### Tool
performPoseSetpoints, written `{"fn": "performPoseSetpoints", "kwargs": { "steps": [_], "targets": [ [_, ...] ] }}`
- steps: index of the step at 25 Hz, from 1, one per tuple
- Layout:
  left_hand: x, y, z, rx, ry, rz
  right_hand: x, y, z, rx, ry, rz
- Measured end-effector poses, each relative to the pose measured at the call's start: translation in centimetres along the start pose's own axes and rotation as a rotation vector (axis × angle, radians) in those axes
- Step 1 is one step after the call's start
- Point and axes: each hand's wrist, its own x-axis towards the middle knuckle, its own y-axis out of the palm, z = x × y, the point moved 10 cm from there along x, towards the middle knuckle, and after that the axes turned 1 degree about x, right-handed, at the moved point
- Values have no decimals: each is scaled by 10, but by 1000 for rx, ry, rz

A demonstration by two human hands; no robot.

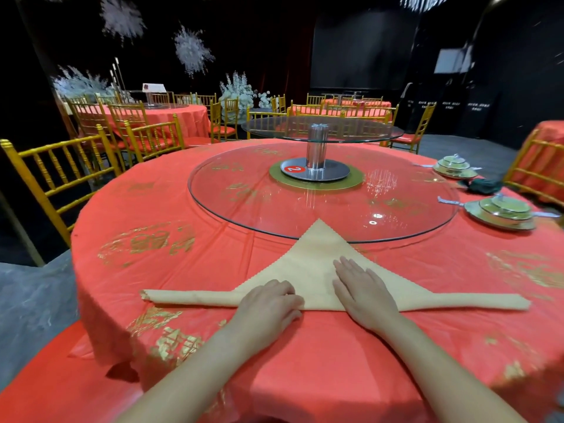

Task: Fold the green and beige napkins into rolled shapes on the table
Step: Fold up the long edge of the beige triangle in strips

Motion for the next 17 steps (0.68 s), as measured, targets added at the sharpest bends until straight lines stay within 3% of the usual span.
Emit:
{"fn": "performPoseSetpoints", "kwargs": {
  "steps": [5,9,13,17],
  "targets": [
    [3,-2,1,-12,-14,16,-36,-24,-3,4,-169,-151],
    [10,-1,-3,142,30,77,-46,-43,-2,-208,-279,-217],
    [12,-3,-6,179,13,155,-44,-47,-1,-311,-302,-155],
    [7,3,-10,135,38,198,-50,-42,-9,-246,-247,-26]
  ]
}}
